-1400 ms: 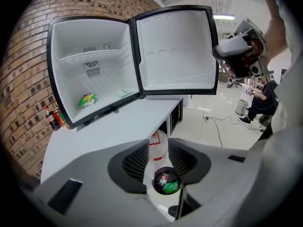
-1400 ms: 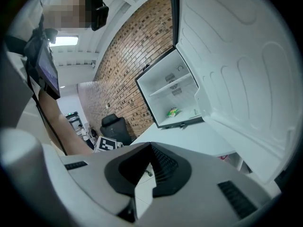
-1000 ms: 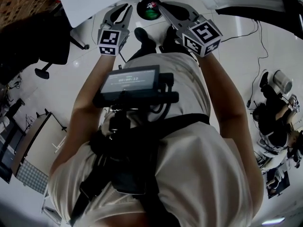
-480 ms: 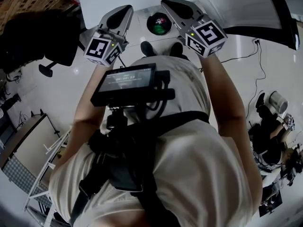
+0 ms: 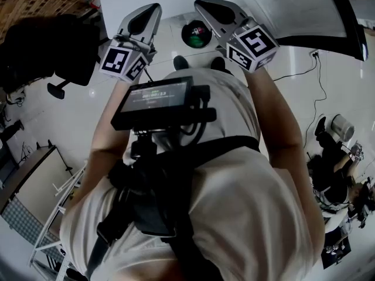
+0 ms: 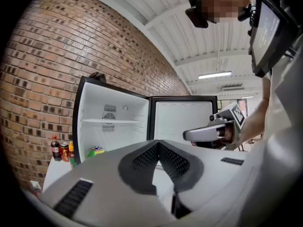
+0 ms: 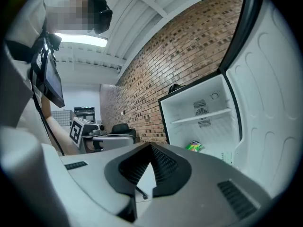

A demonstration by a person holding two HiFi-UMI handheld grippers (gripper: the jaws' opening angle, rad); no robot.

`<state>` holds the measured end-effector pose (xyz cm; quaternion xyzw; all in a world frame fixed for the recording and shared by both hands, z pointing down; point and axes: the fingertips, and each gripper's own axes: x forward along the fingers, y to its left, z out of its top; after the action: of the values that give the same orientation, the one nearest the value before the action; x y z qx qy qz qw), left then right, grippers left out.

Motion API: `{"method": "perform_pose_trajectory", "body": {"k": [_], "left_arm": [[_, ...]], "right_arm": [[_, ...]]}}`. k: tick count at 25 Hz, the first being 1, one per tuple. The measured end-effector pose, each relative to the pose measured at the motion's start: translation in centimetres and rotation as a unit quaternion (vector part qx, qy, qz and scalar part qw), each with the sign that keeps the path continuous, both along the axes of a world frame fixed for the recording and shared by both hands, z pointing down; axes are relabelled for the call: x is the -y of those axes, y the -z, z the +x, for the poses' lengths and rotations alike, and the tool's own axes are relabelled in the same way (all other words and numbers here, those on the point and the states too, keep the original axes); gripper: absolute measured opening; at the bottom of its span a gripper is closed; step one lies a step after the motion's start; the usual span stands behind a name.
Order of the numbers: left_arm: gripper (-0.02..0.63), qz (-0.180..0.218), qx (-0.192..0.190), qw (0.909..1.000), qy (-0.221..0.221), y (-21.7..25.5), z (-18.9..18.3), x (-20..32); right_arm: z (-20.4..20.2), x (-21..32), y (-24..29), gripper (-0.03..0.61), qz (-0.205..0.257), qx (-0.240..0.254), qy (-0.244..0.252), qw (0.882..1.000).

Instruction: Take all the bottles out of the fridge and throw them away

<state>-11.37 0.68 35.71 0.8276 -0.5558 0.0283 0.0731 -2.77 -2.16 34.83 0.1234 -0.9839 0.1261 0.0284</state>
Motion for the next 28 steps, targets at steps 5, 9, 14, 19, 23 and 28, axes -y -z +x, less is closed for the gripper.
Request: {"method": "perform_pose_trajectory", "body": {"k": [5,9,14,19,23,28], "left_arm": [[0.000,-0.001,-0.003,1.0000,-0.003,0.05,0.08,-0.13],[0.001,-0.002,-0.004,1.0000,-0.006,-0.08,-0.07,0.09],[0.002,-0.001,-0.005,1.0000,-0.005,0.10,-0.23,-0.08],[0.002,-0.001,-0.002,1.0000,-0.005,-0.05,-0.50,-0.09],[0.002,0.003,-0.006,0.9999,-0.008,0.10,-0.64,-0.07],[0.002,0.012,-0.015,0.9998,-0.010,0.83,-0.13,-0.25]], "right_arm": [[0.23,0.03,-0.10,0.012,-0.002,-0.002,-0.006,1.000],[0.00,0.19,-0.30,0.012,-0.003,-0.003,-0.007,1.000],[-0.26,-0.10,-0.18,0.012,-0.005,-0.003,-0.007,1.000],[-0.42,-0.09,-0.25,0.012,-0.004,-0.006,-0.009,1.000],[-0.55,-0.01,-0.19,0.012,-0.003,-0.008,-0.013,1.000],[0.26,-0.36,0.34,0.012,0.000,-0.008,-0.021,1.000]]}}
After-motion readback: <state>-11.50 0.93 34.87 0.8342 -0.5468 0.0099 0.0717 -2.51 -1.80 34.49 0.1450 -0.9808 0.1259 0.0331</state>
